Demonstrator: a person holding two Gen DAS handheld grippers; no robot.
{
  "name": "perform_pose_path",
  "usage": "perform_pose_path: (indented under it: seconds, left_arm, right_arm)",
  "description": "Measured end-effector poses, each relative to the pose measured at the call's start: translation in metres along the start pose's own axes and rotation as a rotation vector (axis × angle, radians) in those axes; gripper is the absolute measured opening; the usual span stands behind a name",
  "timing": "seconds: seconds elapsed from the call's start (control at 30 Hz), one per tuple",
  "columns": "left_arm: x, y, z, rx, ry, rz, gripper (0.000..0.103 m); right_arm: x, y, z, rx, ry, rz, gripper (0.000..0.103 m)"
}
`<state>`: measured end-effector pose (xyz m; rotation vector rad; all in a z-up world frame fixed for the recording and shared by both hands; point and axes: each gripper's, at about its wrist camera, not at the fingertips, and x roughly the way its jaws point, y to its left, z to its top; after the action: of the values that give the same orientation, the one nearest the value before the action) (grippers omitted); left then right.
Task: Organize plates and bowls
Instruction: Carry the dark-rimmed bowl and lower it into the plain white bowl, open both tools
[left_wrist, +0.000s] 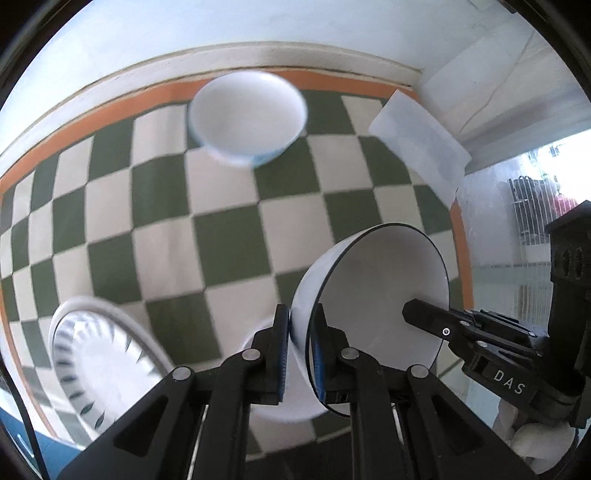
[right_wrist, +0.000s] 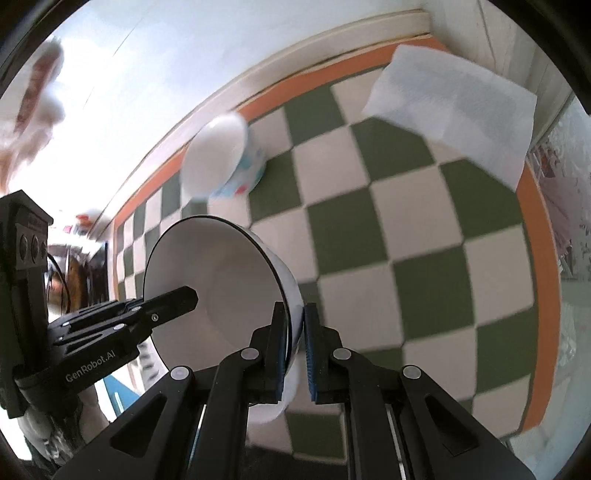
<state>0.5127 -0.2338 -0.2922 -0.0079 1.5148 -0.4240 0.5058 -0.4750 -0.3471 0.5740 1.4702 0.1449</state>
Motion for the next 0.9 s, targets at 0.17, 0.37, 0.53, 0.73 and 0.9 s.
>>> perform_pose_path:
  seconds: [0.17,0.37,0.53,0.73,0.9]
  left_arm:
    - [0.0,0.018,-0.025,-0.023,0.011,0.006,0.01]
    - [0.02,0.034,-0.043,-0.051,0.067,0.015,0.01]
    - [0.036,0.034,-0.047,-0.037,0.094,0.031,0.01]
    - [0.048,0.033,-0.048,-0.022,0.116,0.05,0.01]
    - [0.05,0.032,-0.047,-0.012,0.113,0.053,0.01]
  right_arm:
    - [0.015,0.019,-0.034,-0.024,0.061,0.003,0.01]
    - [0.042,0.024,-0.057,-0.039,0.112,-0.027,0.01]
    - [0.055,0.021,-0.059,-0.041,0.125,-0.051,0.01]
    - [0.063,0.026,-0.055,-0.059,0.136,-0.089,0.01]
    - [0.065,0.027,-0.051,-0.072,0.143,-0.123,0.01]
